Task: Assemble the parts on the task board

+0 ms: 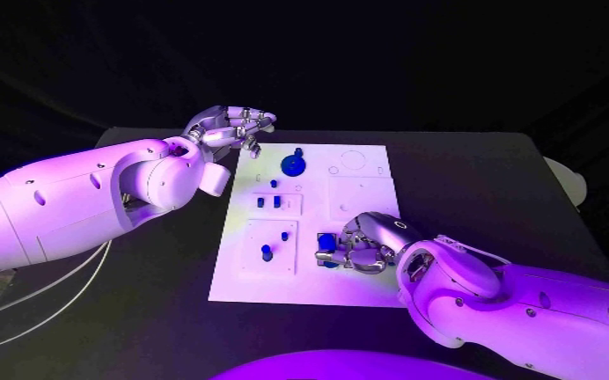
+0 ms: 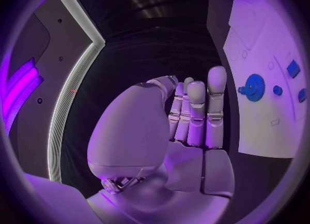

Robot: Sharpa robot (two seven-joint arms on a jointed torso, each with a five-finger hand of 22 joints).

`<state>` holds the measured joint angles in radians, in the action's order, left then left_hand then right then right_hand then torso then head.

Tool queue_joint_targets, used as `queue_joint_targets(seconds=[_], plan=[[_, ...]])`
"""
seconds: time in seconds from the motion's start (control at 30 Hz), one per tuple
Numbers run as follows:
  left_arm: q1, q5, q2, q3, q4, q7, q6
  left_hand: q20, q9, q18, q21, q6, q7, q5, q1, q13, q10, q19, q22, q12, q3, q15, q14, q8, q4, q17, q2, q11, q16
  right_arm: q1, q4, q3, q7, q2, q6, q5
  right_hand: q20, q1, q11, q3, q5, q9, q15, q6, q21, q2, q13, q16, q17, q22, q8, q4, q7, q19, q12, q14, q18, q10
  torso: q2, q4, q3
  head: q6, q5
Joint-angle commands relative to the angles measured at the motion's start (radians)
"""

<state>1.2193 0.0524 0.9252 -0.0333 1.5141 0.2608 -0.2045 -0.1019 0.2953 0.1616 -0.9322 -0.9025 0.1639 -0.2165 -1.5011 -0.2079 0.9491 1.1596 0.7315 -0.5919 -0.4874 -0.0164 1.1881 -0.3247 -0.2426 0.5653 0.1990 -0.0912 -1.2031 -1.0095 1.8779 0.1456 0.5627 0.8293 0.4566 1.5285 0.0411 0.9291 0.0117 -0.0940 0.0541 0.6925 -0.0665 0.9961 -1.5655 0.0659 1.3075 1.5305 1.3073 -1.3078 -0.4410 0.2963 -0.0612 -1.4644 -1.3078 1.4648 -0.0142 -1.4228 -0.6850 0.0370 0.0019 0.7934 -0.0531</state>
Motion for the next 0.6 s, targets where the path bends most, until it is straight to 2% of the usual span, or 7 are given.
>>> queue_joint_targets(seconds=[0.03,0.17,0.27,0.37,0.43,0.6], plan=[[0.001,-0.005,-0.001,0.001,0.003,0.007,0.014,-0.003,0.001,0.009,0.004,0.003,-0.001,-0.003,0.005,-0.002,-0.007,-0.006,-0.002,-0.003,-0.003,-0.001,-0.006,-0.005,0.0,-0.001,-0.001,-0.002,0.001,0.0,0.013,0.0,0.002,0.01,0.017,0.04,-0.006,-0.006,-0.002,-0.008,-0.005,0.001,-0.006,-0.008,-0.005,-0.002,0.035,0.006,0.147,-0.263,-0.004,0.0,-0.002,-0.106,0.003,0.083,0.014,0.005,0.0,-0.0001,-0.0005,-0.001,0.001],[0.001,-0.005,0.0,0.001,0.002,0.007,0.014,-0.003,0.001,0.009,0.004,0.003,-0.001,-0.003,0.005,-0.002,-0.007,-0.006,-0.002,-0.003,-0.003,-0.001,-0.006,-0.005,0.0,-0.001,-0.001,-0.002,0.001,0.0,0.035,-0.001,-0.01,0.031,0.035,0.043,-0.005,0.017,-0.001,-0.014,-0.004,0.003,-0.006,-0.006,-0.005,-0.024,0.041,0.007,0.15,-0.263,-0.009,-0.002,-0.001,-0.106,-0.003,0.084,0.014,-0.001,0.0,-0.0004,0.0008,-0.003,0.0],[0.001,-0.005,0.001,0.001,0.002,0.006,0.014,-0.003,0.002,0.009,0.004,0.003,-0.001,-0.003,0.006,-0.002,-0.007,-0.005,-0.002,-0.003,-0.004,-0.001,-0.006,-0.005,0.0,-0.002,-0.002,-0.002,0.001,0.0,0.054,-0.002,-0.022,0.048,0.047,0.042,-0.005,0.048,0.0,-0.015,-0.002,0.004,-0.007,-0.003,-0.005,-0.043,0.052,0.01,0.158,-0.263,-0.014,-0.003,0.001,-0.106,-0.016,0.086,0.014,-0.009,0.0,0.0002,0.0003,-0.003,-0.001],[0.001,-0.005,0.002,0.001,0.002,0.005,0.014,-0.003,0.002,0.009,0.004,0.003,-0.001,-0.003,0.006,-0.002,-0.007,-0.005,-0.002,-0.003,-0.004,-0.001,-0.006,-0.005,0.0,-0.002,-0.002,-0.002,0.001,-0.001,0.072,-0.004,-0.039,0.066,0.049,0.031,-0.006,0.056,0.0,-0.019,-0.002,0.005,-0.007,-0.002,-0.005,-0.047,0.055,0.011,0.163,-0.263,-0.015,-0.003,0.001,-0.106,-0.019,0.087,0.014,-0.011,0.0,0.0007,0.0,-0.003,-0.002],[0.001,-0.005,0.002,0.001,0.002,0.005,0.014,-0.003,0.002,0.009,0.004,0.003,-0.001,-0.003,0.006,-0.002,-0.007,-0.005,-0.002,-0.003,-0.004,-0.001,-0.006,-0.005,0.0,-0.002,-0.002,-0.002,0.001,-0.003,0.081,-0.004,-0.053,0.078,0.044,0.018,-0.006,0.087,0.001,-0.027,-0.001,0.005,-0.008,-0.003,-0.005,-0.057,0.058,0.012,0.167,-0.263,-0.018,-0.003,0.002,-0.106,-0.02,0.087,0.014,-0.013,0.001,0.0004,-0.0001,-0.003,-0.002],[0.001,-0.005,0.002,0.0,0.001,0.005,0.014,-0.003,0.002,0.009,0.004,0.003,-0.001,-0.003,0.006,-0.002,-0.007,-0.005,-0.002,-0.003,-0.004,-0.001,-0.006,-0.005,0.0,-0.002,-0.002,-0.002,0.001,-0.005,0.093,-0.005,-0.088,0.101,0.02,-0.015,-0.006,0.223,0.001,-0.048,0.014,0.002,-0.008,-0.01,-0.005,-0.072,0.063,0.015,0.175,-0.263,-0.022,-0.005,0.002,-0.106,-0.022,0.089,0.014,-0.014,0.0,-0.0004,0.0,-0.002,-0.004]])
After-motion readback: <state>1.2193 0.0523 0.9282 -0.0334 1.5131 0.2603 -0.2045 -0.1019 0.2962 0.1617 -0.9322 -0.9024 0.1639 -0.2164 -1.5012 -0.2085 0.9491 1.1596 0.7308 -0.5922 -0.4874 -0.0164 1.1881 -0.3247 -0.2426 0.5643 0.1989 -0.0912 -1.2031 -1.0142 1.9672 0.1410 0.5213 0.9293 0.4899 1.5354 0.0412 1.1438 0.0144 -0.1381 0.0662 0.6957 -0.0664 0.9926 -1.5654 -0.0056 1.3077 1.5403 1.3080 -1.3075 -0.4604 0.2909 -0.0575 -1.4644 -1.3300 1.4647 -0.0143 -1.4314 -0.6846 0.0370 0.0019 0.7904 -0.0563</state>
